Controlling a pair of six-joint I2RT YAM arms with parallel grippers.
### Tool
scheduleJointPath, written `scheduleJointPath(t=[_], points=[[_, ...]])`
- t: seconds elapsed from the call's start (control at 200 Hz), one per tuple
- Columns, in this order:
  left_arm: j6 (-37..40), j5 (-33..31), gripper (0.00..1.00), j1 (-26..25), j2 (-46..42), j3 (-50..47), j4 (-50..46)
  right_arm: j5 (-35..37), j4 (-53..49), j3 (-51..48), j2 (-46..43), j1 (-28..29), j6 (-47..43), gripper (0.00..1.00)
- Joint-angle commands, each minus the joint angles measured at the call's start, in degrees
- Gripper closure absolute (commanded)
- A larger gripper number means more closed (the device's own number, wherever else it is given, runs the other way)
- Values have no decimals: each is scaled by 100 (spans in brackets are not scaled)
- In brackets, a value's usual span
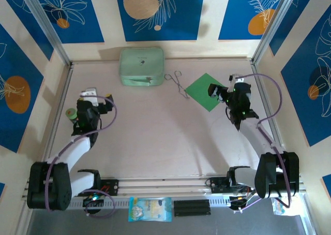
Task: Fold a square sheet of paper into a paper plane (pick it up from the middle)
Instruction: Move the square sheet of paper to the center of the table.
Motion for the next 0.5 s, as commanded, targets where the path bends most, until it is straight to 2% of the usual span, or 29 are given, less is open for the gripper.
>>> scheduleJointPath(t=[0.0, 0.19, 0.35, 0.495], points=[[-1154, -43, 1, -32, -226, 712, -2073, 61, -1827, 734, 569, 55, 1007, 1], [-1757, 842, 0, -20, -110, 666, -1867, -838, -2543, 2060, 2131, 26, 1564, 1], [-1969, 1456, 1, -29, 258, 754, -1801, -1081, -2514, 2689, 3072, 37, 1896, 1], [-2056, 1666, 1, -29, 484, 825, -1824, -1248, -2694, 3325, 3840, 34, 1984, 1]])
